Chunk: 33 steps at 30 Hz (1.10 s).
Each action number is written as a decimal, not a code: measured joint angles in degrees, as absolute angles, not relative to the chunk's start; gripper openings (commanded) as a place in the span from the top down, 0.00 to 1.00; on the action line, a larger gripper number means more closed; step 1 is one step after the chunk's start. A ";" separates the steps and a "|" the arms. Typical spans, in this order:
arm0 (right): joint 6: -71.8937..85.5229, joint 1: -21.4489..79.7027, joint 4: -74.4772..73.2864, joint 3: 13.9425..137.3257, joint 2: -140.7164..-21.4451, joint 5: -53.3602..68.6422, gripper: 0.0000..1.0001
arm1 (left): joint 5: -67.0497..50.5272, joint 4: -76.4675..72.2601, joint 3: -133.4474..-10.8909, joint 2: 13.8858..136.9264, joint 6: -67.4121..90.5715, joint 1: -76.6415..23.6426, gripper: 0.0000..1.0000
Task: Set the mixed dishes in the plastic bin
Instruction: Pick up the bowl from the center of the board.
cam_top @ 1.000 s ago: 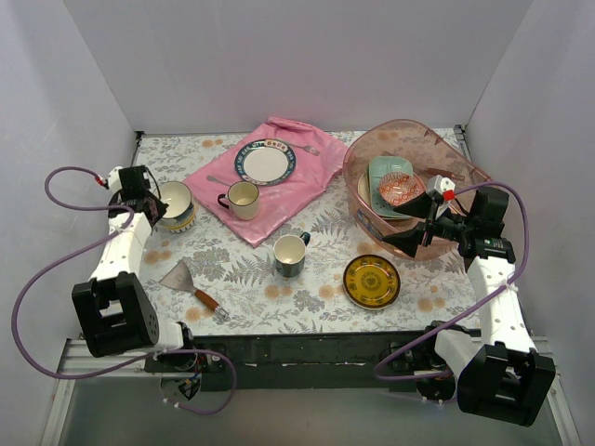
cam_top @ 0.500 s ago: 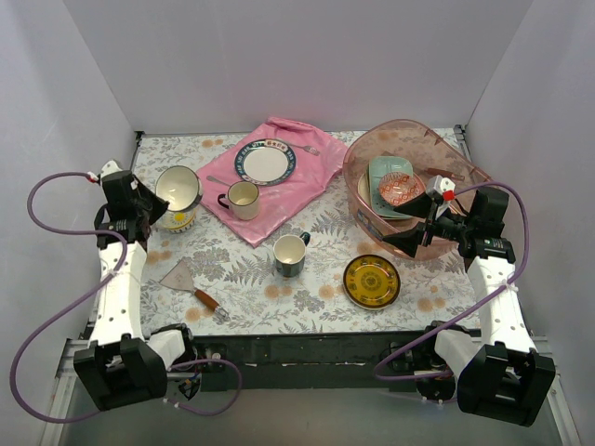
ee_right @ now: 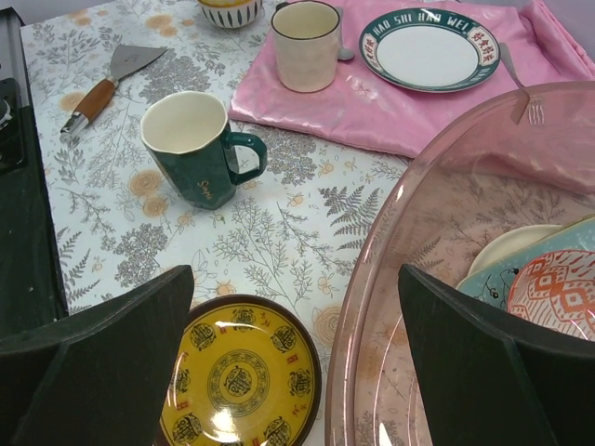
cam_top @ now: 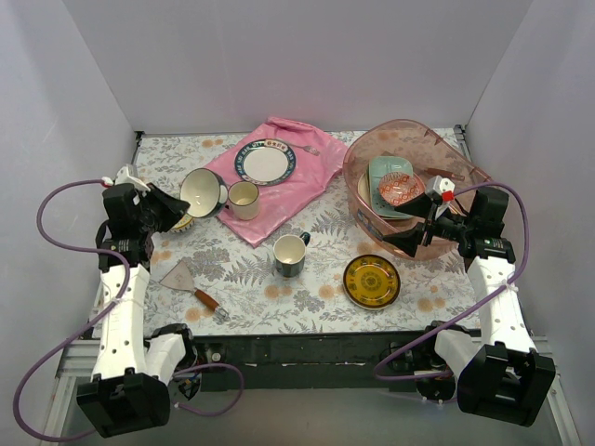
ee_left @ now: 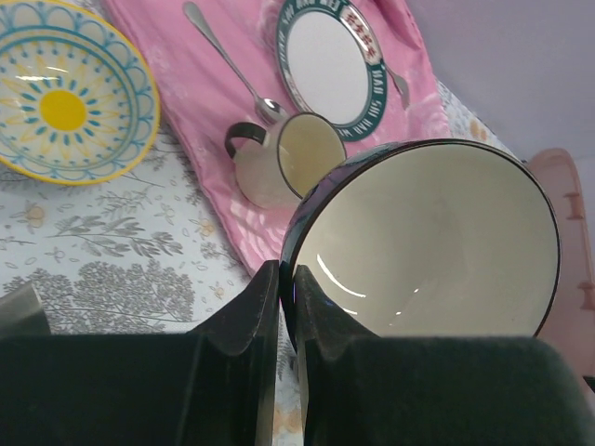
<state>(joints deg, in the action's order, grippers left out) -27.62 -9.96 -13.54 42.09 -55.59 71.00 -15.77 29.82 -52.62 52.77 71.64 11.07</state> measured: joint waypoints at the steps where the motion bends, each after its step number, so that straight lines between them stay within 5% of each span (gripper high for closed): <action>1: -27.73 -9.96 -13.54 42.09 -55.59 70.87 0.01 | -16.49 29.54 -52.31 52.31 71.99 10.63 1.00; 19: -37.80 -9.96 -27.53 47.97 -56.82 68.73 0.01 | -20.23 25.93 -47.22 47.68 77.43 -2.09 1.00; 33: -49.65 -9.17 -48.84 61.32 -62.74 68.14 0.02 | -13.67 21.21 -45.56 47.88 82.06 -21.37 1.00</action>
<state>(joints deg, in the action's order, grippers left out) -49.65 -9.17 -48.84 61.32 -62.74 68.14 -13.67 21.21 -45.56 47.88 82.06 -21.37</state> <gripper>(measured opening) 0.984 0.080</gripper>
